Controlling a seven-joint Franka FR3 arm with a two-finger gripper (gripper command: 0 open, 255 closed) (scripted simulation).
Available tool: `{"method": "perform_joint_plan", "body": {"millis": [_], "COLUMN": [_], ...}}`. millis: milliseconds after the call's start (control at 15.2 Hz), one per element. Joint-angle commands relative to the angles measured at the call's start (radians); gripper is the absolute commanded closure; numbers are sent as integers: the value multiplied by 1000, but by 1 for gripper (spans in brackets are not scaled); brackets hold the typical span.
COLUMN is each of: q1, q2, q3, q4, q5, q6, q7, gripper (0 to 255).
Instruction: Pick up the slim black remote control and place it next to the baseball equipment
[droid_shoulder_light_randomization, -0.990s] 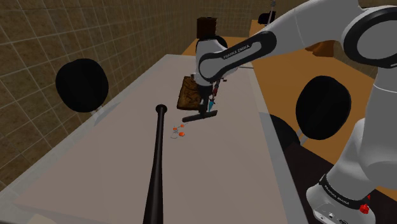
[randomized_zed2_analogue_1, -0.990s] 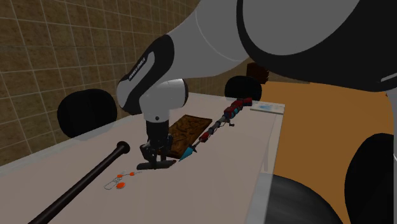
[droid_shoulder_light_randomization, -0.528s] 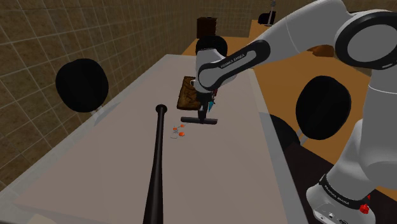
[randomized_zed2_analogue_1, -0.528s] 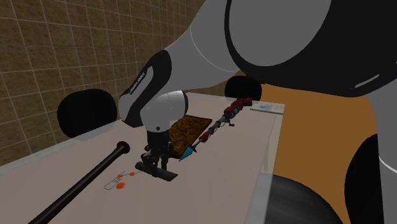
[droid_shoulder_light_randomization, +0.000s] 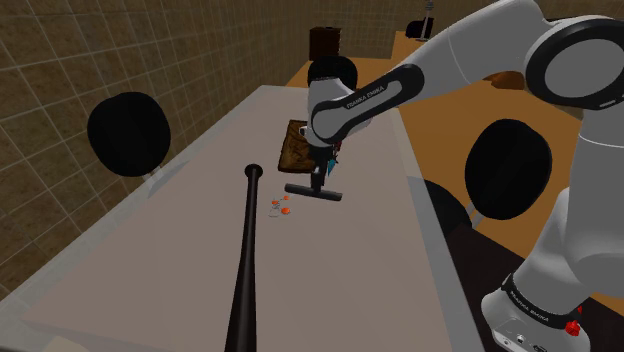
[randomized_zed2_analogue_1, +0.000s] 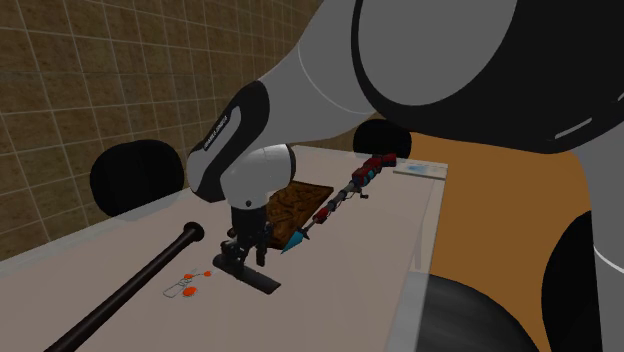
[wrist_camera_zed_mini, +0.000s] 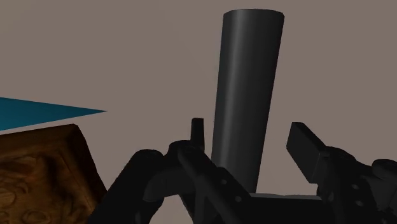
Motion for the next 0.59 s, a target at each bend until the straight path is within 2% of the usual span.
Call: {"method": "perform_joint_plan", "body": {"millis": [0,264,528], "q1": [0,0,-4], "q2": [0,0,-53], "q3": [0,0,-5], "q4": [0,0,59], "q5": [0,0,-8], "q6": [0,0,-113], "q7": [0,0,5], "gripper": [0,0,0]}}
